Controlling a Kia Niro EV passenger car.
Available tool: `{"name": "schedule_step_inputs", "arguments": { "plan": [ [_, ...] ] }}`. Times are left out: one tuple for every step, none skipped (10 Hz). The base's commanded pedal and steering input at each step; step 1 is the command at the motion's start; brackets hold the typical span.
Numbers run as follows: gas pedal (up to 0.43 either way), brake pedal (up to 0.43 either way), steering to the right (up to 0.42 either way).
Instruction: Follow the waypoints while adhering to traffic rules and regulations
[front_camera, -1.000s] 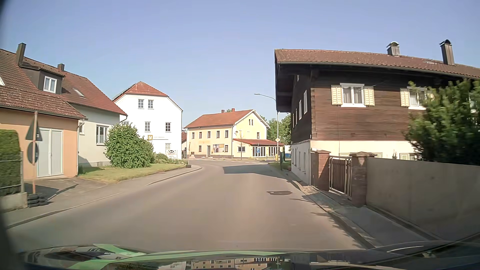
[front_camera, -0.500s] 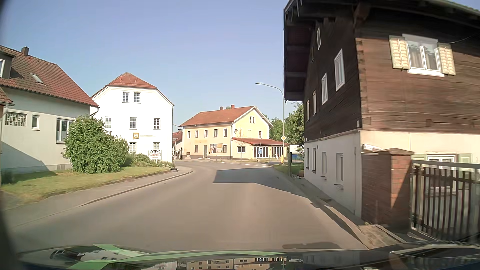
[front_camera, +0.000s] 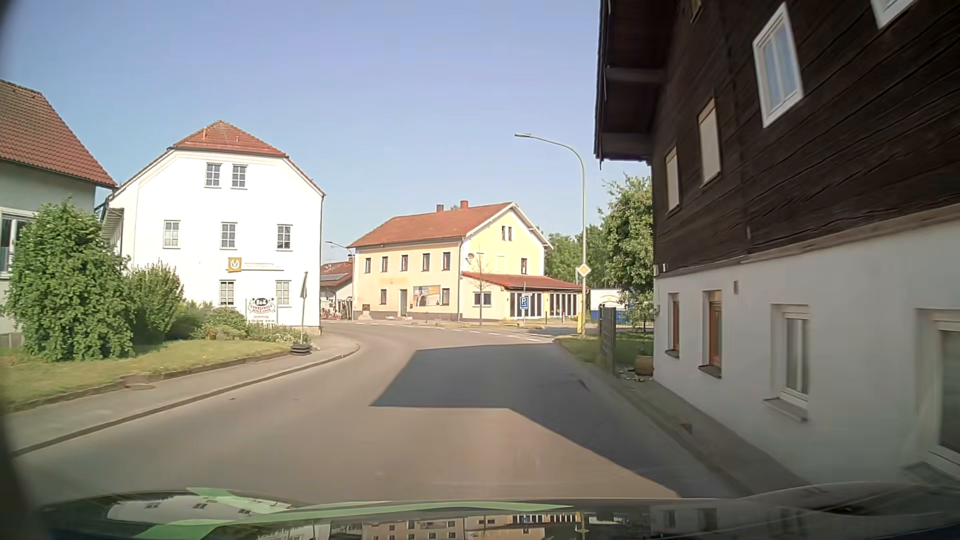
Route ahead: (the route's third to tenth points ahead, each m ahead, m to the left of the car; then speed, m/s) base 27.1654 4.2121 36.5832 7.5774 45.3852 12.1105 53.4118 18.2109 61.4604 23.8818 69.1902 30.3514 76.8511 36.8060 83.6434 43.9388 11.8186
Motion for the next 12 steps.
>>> {"name": "schedule_step_inputs", "arguments": {
  "plan": [
    [0.000, 0.104, -0.007],
    [0.000, 0.104, -0.007],
    [0.000, 0.104, -0.008],
    [0.000, 0.073, -0.009],
    [0.000, 0.018, -0.009],
    [0.000, 0.018, -0.012],
    [0.000, 0.024, -0.016],
    [0.000, 0.024, -0.020],
    [0.000, 0.018, -0.022],
    [0.000, 0.012, -0.022],
    [0.000, 0.006, -0.027],
    [0.000, 0.006, -0.034]
  ]
}}
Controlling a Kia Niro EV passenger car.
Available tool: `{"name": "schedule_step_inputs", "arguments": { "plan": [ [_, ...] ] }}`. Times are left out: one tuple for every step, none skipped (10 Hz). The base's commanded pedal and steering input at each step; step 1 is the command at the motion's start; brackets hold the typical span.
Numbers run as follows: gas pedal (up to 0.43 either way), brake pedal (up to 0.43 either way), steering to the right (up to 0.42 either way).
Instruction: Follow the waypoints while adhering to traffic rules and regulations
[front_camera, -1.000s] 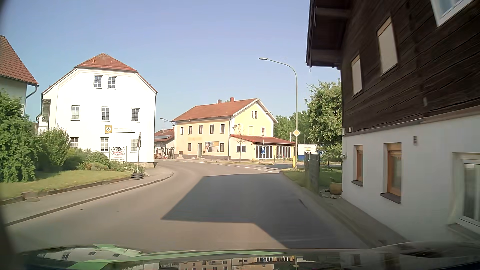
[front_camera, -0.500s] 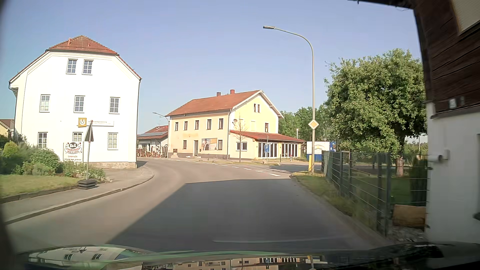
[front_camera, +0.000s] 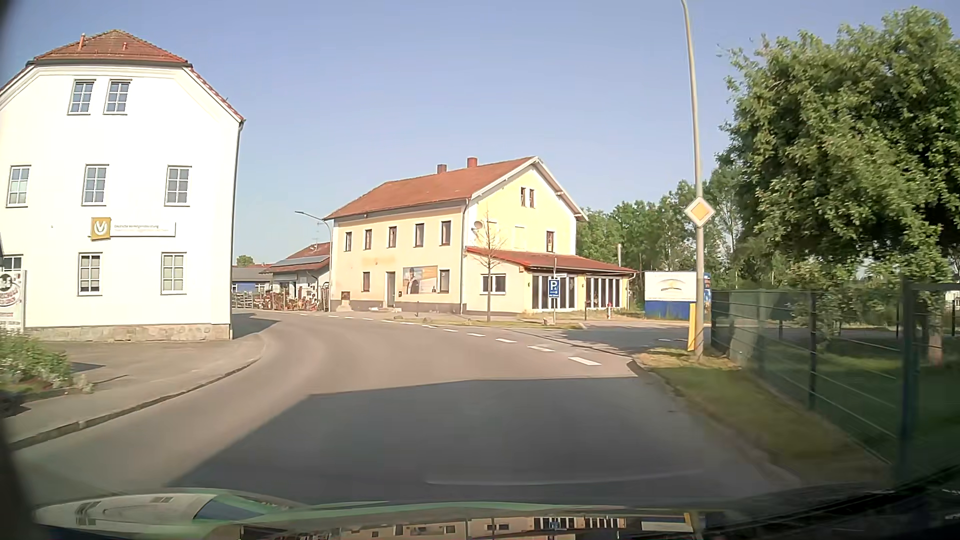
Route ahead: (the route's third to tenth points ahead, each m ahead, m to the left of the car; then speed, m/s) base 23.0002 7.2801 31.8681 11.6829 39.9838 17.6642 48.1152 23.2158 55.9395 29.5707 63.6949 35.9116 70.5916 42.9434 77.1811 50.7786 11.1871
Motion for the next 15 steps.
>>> {"name": "schedule_step_inputs", "arguments": {
  "plan": [
    [0.000, 0.000, -0.039],
    [0.000, 0.000, -0.041],
    [0.000, 0.000, -0.046],
    [0.000, 0.000, -0.053],
    [0.000, 0.000, -0.060],
    [0.000, 0.000, -0.073],
    [0.000, 0.000, -0.084],
    [0.020, 0.000, -0.089],
    [0.059, 0.000, -0.091],
    [0.098, 0.000, -0.091],
    [0.130, 0.000, -0.094],
    [0.138, 0.000, -0.100],
    [0.138, 0.000, -0.106],
    [0.150, 0.000, -0.108],
    [0.150, 0.000, -0.108]
  ]
}}
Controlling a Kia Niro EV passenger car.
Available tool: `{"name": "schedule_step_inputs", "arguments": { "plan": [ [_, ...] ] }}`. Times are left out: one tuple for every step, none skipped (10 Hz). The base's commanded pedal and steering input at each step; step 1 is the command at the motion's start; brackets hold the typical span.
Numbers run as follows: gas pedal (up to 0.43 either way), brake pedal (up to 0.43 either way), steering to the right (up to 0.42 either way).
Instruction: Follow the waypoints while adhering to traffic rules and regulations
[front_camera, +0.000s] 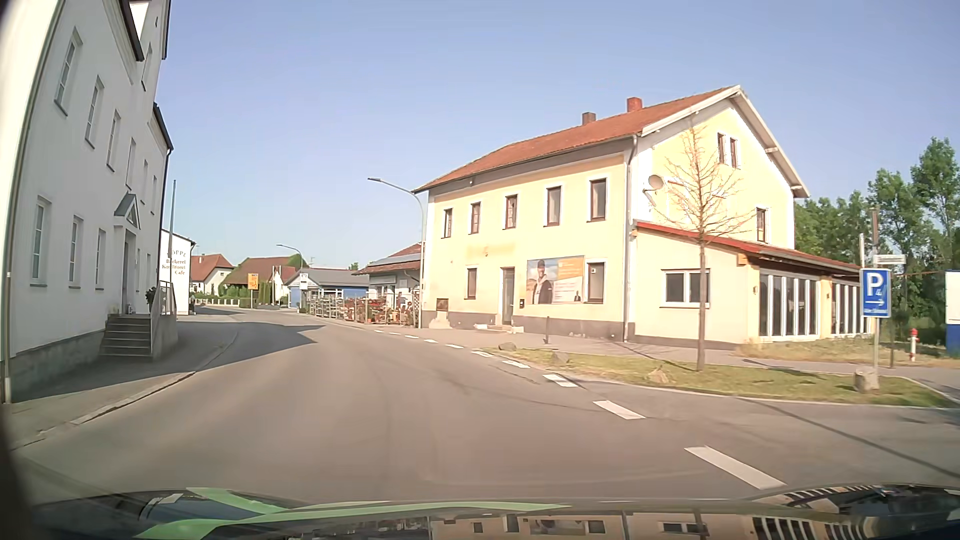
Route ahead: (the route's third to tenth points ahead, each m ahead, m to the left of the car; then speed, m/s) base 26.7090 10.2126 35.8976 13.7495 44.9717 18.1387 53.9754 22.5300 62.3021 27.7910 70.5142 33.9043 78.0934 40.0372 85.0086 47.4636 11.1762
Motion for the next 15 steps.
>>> {"name": "schedule_step_inputs", "arguments": {
  "plan": [
    [0.157, 0.000, -0.108],
    [0.157, 0.000, -0.108],
    [0.150, 0.000, -0.107],
    [0.150, 0.000, -0.107],
    [0.138, 0.000, -0.107],
    [0.138, 0.000, -0.106],
    [0.138, 0.000, -0.104],
    [0.138, 0.000, -0.101],
    [0.138, 0.000, -0.096],
    [0.138, 0.000, -0.091],
    [0.138, 0.000, -0.086],
    [0.138, 0.000, -0.080],
    [0.138, 0.000, -0.073],
    [0.138, 0.000, -0.065],
    [0.118, 0.000, -0.059]
  ]
}}
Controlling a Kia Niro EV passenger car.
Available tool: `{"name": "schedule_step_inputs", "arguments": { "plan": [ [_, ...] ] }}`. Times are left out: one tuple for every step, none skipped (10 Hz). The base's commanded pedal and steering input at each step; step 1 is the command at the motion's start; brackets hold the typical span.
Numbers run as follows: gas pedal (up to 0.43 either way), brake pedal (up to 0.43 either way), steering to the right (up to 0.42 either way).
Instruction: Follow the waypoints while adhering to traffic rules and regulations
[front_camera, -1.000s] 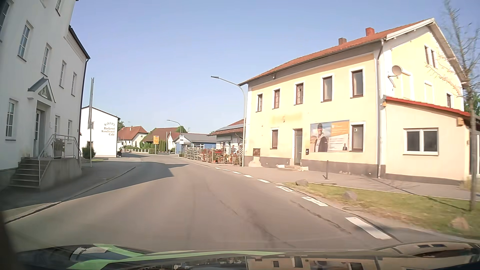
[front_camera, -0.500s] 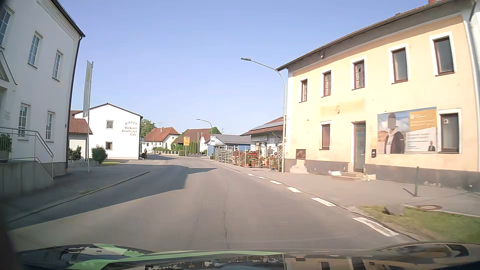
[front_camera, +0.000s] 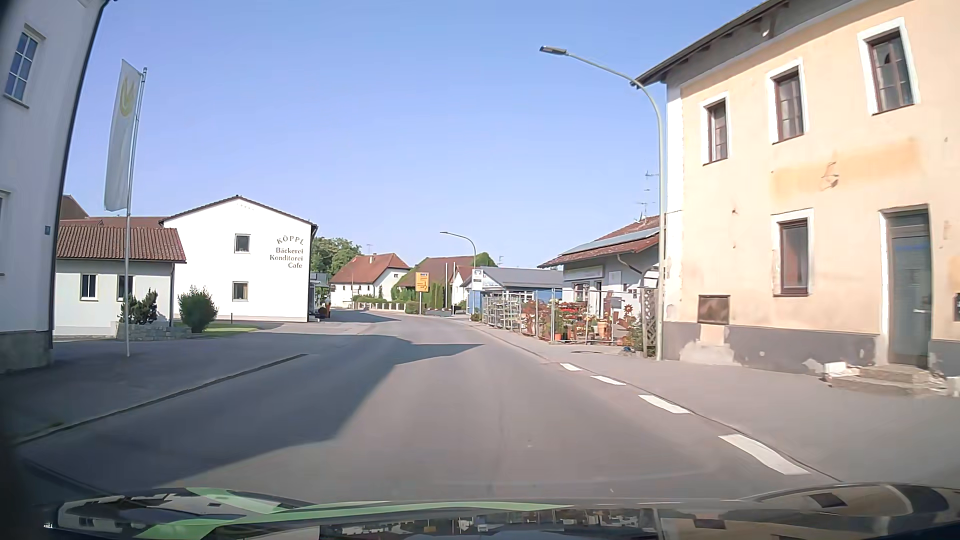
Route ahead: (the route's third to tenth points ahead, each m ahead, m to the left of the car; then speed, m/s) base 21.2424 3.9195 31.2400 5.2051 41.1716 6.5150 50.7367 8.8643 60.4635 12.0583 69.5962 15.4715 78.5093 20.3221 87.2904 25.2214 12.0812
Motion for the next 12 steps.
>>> {"name": "schedule_step_inputs", "arguments": {
  "plan": [
    [0.098, 0.000, -0.055],
    [0.087, 0.000, -0.052],
    [0.079, 0.000, -0.048],
    [0.079, 0.000, -0.044],
    [0.079, 0.000, -0.040],
    [0.087, 0.000, -0.029],
    [0.087, 0.000, -0.016],
    [0.087, 0.000, -0.012],
    [0.079, 0.000, -0.011],
    [0.020, 0.000, -0.014],
    [0.000, 0.000, -0.020],
    [0.000, 0.000, -0.021]
  ]
}}
